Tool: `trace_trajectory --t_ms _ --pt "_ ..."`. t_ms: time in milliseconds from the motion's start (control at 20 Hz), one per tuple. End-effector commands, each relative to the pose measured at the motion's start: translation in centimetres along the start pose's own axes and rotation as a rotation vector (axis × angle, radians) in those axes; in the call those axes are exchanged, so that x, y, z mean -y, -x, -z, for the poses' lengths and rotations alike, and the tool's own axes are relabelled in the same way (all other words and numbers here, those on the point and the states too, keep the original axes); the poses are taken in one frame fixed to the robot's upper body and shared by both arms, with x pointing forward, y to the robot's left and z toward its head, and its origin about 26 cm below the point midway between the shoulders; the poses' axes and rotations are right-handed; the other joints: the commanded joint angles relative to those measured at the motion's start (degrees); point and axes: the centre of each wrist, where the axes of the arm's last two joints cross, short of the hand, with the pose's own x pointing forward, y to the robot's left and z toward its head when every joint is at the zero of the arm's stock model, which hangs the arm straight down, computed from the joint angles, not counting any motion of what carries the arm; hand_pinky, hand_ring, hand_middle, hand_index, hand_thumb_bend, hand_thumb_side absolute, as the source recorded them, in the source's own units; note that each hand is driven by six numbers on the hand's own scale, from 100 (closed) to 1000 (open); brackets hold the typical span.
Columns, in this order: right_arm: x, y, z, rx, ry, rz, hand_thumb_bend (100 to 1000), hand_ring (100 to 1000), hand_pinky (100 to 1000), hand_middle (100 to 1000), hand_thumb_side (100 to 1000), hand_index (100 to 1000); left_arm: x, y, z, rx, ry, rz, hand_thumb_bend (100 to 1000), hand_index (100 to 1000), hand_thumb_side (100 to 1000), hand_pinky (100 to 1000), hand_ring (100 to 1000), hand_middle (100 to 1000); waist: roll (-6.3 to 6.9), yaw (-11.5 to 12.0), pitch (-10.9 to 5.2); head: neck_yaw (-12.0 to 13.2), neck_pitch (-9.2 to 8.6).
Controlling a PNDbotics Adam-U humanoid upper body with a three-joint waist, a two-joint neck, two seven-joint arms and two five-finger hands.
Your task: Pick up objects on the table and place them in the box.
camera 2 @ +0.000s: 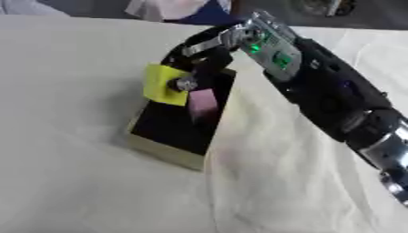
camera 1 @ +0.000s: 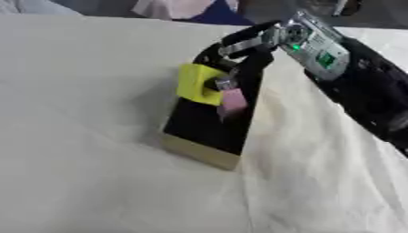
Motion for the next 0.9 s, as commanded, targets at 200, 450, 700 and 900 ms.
trace_trajectory --t_ms 200,450,700,900 --pt "0.7 0.2 -0.7 0.001 -0.001 -0.035 108 1000 998 1000 603 1000 -0.3 -0.7 0.8 0.041 0.012 0.014 299 844 655 684 749 753 0.38 0.01 -0.85 -0.28 0.31" --pt "0.9 0.3 -1.0 -0.012 0.01 -0.019 100 1000 994 1000 292 1000 -0.3 -0.7 0.8 0.04 0.012 0.013 295 845 623 683 748 753 0.38 -0.08 -0.91 -0.22 0.31" --pt "1.0 0.4 -1.5 -0.049 0.022 0.028 100 1000 986 1000 356 1000 -0.3 -0.7 0.8 0.04 0.01 0.013 303 844 633 682 747 751 0.35 -0.14 -1.11 -0.19 0.31" --pt "1.3 0.4 -2.3 -0.084 0.044 0.031 100 1000 985 1000 398 1000 -0.4 -0.7 0.8 0.041 0.004 0.013 306 844 636 682 747 751 0.38 -0.21 -1.14 -0.23 0.31"
